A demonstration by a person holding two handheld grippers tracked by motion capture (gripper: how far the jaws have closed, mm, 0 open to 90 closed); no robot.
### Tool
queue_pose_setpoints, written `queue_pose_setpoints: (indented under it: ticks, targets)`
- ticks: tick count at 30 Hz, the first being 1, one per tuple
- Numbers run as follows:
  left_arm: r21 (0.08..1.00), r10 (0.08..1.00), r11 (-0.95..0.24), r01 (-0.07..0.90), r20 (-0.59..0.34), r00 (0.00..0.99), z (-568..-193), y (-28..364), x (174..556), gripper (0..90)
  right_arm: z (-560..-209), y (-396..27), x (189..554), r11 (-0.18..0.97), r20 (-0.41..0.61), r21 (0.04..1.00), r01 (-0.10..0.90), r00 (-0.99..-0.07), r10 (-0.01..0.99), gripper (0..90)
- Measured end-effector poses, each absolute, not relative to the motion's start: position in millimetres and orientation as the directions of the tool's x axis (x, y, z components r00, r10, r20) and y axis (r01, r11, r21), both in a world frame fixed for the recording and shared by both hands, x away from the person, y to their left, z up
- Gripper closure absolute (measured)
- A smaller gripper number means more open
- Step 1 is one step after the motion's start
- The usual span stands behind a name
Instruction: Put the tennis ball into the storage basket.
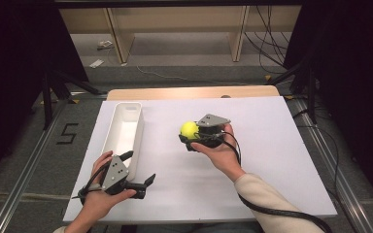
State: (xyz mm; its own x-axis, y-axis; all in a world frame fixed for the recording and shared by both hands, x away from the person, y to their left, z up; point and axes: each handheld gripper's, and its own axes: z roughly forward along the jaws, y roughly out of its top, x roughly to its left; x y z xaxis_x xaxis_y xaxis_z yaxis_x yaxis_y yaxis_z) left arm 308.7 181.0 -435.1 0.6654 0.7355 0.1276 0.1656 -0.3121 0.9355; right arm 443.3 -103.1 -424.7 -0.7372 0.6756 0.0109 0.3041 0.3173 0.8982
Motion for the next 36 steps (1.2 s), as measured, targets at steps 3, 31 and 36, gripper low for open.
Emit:
queue_pose_setpoints:
  ticks: [3, 31, 36]
  targets:
    - [0.935, 0.735, -0.313, 0.165, 0.128, 0.666, -435.1, 180.9, 308.6, 0.7, -424.3, -102.6, 443.2, 0.317, 0.012, 0.899, 0.304, -0.738, 0.674, 26.7]
    - [0.934, 0.732, -0.317, 0.163, 0.132, 0.668, -435.2, 180.8, 308.6, 0.7, -421.3, -97.6, 443.7, 0.308, 0.015, 0.903, 0.300, -0.737, 0.676, 26.7]
    - [0.934, 0.732, -0.319, 0.164, 0.132, 0.668, -435.3, 180.8, 308.6, 0.7, -420.8, -96.0, 443.9, 0.305, 0.015, 0.905, 0.297, -0.739, 0.674, 26.7]
